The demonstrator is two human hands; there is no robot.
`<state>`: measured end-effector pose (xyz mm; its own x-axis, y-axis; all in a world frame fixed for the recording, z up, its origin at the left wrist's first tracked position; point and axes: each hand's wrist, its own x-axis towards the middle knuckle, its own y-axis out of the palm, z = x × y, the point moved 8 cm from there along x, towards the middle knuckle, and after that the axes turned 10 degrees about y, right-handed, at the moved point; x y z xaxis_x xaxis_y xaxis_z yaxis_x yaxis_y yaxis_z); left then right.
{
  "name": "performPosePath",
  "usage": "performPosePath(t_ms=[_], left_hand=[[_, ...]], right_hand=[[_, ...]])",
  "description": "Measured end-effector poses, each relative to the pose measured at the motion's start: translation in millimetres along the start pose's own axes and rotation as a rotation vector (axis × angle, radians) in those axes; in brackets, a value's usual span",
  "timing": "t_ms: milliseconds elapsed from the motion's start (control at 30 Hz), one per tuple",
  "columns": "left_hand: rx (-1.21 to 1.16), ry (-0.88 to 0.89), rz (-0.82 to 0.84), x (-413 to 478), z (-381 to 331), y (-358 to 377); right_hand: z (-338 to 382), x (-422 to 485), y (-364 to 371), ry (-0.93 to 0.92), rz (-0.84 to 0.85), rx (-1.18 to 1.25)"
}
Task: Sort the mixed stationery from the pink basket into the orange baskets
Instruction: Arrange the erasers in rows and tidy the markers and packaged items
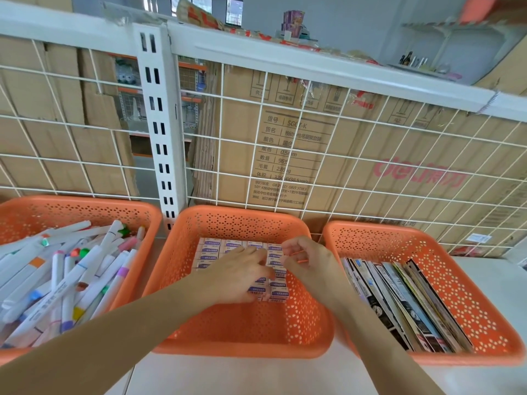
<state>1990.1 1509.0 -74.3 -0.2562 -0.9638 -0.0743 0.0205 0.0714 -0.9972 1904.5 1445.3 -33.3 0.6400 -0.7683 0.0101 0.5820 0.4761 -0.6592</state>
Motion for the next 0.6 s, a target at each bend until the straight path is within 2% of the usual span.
performPosePath(t_ms=[200, 300, 400, 467, 533, 600], left_hand=[[-0.027, -0.022, -0.034, -0.9, 3.6, 0.5], [-0.149, -0.068, -0.076, -8.8, 10.1, -5.1], [-0.47, -0.285, -0.311, -33.7, 33.4, -19.0], [-0.831, -0.56, -0.461, -60.9, 57.6, -8.4], [-1.19, -0.757, -0.499, -81.3, 67.3, 14.6], [-1.408, -0.859, -0.519, -94.4, 65.5, 27.7]], right_hand=[[1.2, -1.9, -1.0, 0.016, 0.012, -0.023], [-1.5, -2.6, 5.1, 0.094, 0.082, -0.022], [-3.5, -5.3, 17.2, 0.203, 0.21, 0.059], [-3.0, -8.4, 31.9, 0.252, 0.341, 0.161], [-8.7, -8.0, 42.4, 0.336, 0.379, 0.252], [-18.6, -6.5, 49.6, 0.42, 0.361, 0.278]])
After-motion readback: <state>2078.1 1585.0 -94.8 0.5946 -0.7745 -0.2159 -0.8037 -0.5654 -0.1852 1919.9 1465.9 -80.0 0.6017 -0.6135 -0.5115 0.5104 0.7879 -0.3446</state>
